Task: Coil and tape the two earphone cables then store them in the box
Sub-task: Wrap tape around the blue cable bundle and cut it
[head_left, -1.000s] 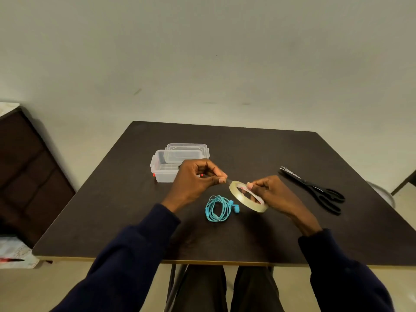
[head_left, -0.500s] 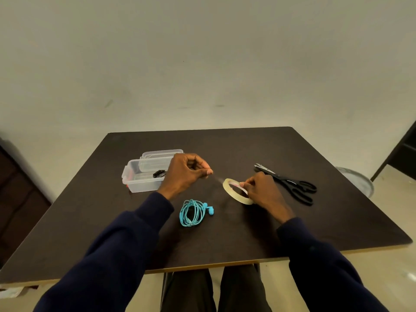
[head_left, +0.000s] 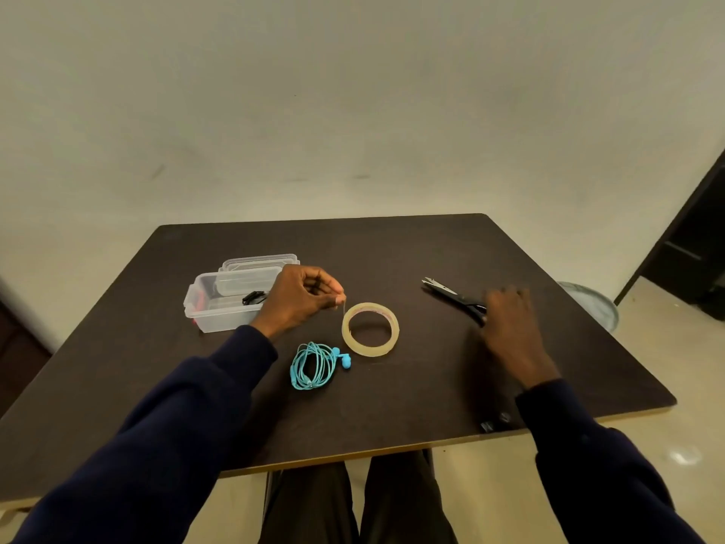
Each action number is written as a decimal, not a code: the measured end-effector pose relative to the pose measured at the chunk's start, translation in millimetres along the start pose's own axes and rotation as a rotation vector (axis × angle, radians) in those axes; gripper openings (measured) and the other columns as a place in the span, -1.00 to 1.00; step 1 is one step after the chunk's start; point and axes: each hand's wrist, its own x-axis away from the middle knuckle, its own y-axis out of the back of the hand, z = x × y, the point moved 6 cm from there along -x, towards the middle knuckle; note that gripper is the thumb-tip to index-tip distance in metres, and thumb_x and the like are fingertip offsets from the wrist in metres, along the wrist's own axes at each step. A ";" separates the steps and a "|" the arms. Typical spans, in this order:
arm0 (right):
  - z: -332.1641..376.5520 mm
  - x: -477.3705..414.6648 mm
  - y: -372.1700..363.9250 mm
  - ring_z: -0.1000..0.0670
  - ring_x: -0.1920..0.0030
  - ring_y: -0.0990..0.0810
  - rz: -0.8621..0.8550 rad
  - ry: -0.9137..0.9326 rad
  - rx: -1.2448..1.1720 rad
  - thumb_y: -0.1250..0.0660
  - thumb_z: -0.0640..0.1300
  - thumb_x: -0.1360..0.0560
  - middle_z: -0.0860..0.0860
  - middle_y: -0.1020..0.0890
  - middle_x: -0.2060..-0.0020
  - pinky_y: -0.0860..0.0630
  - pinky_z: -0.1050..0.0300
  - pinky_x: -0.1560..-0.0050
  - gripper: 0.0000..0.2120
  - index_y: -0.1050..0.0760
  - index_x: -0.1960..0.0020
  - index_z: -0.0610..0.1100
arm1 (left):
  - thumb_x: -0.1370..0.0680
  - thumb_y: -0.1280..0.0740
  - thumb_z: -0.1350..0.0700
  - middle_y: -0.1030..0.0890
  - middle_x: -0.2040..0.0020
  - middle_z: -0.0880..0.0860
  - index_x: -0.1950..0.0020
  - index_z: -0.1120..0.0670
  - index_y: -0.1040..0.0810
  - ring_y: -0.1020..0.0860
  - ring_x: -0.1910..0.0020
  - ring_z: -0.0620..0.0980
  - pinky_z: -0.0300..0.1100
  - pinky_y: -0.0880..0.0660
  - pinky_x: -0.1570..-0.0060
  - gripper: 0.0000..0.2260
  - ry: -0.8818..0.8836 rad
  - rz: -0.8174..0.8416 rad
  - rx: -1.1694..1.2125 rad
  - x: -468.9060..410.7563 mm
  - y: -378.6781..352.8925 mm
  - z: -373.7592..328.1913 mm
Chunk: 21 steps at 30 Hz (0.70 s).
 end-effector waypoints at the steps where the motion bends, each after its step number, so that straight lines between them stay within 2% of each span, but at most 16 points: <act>1: -10.3 -0.3 -1.5 -0.26 -0.14 -0.48 0.046 -0.041 0.032 -0.31 -0.25 -0.48 -0.23 -0.56 -0.07 -0.41 -0.07 -0.16 -0.82 -0.50 -0.08 -0.22 | -0.44 -0.54 0.26 -0.73 0.12 0.11 0.01 0.23 -0.68 -0.72 0.14 0.02 -0.18 -0.66 0.09 -0.85 0.002 0.001 -0.001 -0.2 0.7 0.5; 5: -24.1 -1.4 -2.7 -0.27 -0.09 -0.53 0.111 -0.097 -0.034 -0.36 -0.24 -0.49 -0.24 -0.51 -0.08 -0.49 -0.07 -0.06 -0.80 -0.50 -0.10 -0.25 | -0.42 -0.55 0.27 -0.73 0.12 0.11 0.02 0.22 -0.68 -0.72 0.13 0.02 -0.17 -0.65 0.05 -0.83 0.000 -0.003 -0.023 -1.5 5.1 -1.4; 8: -23.0 -2.8 -5.4 -0.24 -0.06 -0.53 0.096 -0.064 -0.062 -0.42 -0.24 -0.45 -0.22 -0.52 -0.07 -0.49 -0.05 -0.04 -0.77 -0.52 -0.08 -0.23 | -0.41 -0.57 0.26 -0.73 0.14 0.07 0.05 0.19 -0.69 -0.71 0.16 -0.08 -0.29 -0.62 0.09 -0.84 -0.013 -0.014 -0.039 -2.7 8.9 -6.1; 12: -20.8 -3.7 -13.3 -0.17 -0.04 -0.51 0.100 -0.077 -0.091 -0.49 -0.15 -0.46 -0.20 -0.53 -0.07 -0.32 0.12 0.09 -0.74 -0.49 -0.05 -0.22 | -0.41 -0.56 0.26 -0.72 0.18 0.01 0.08 0.16 -0.69 -0.68 0.23 -0.19 -0.40 -0.56 0.16 -0.87 -0.032 -0.021 -0.031 -3.0 14.7 -10.4; 15: -17.7 -6.9 -13.9 -0.21 -0.07 -0.52 0.129 -0.086 -0.075 -0.46 -0.13 -0.47 -0.23 -0.56 -0.06 -0.28 0.12 0.10 -0.76 -0.49 -0.03 -0.24 | -0.41 -0.57 0.26 -0.72 0.17 0.02 0.07 0.18 -0.69 -0.68 0.21 -0.17 -0.40 -0.55 0.15 -0.86 -0.035 -0.038 -0.028 -2.9 18.7 -11.8; 17: -12.7 -7.8 -11.6 -0.22 -0.09 -0.52 0.150 -0.077 -0.047 -0.41 -0.12 -0.49 -0.22 -0.57 -0.07 -0.35 0.08 0.07 -0.78 -0.48 -0.04 -0.22 | -0.41 -0.57 0.25 -0.72 0.17 0.02 0.07 0.17 -0.69 -0.68 0.21 -0.17 -0.39 -0.56 0.15 -0.85 -0.039 -0.041 -0.034 -4.2 20.3 -13.9; 21: 8.5 0.9 -14.3 -0.24 -0.19 -0.45 0.190 -0.038 -0.023 -0.27 -0.10 -0.53 -0.22 -0.53 -0.11 -0.46 -0.03 -0.12 -0.78 -0.47 -0.11 -0.20 | -0.39 -0.59 0.23 -0.71 0.16 0.03 0.06 0.16 -0.68 -0.67 0.21 -0.17 -0.37 -0.57 0.13 -0.82 -0.050 -0.075 -0.046 -6.4 23.2 -20.0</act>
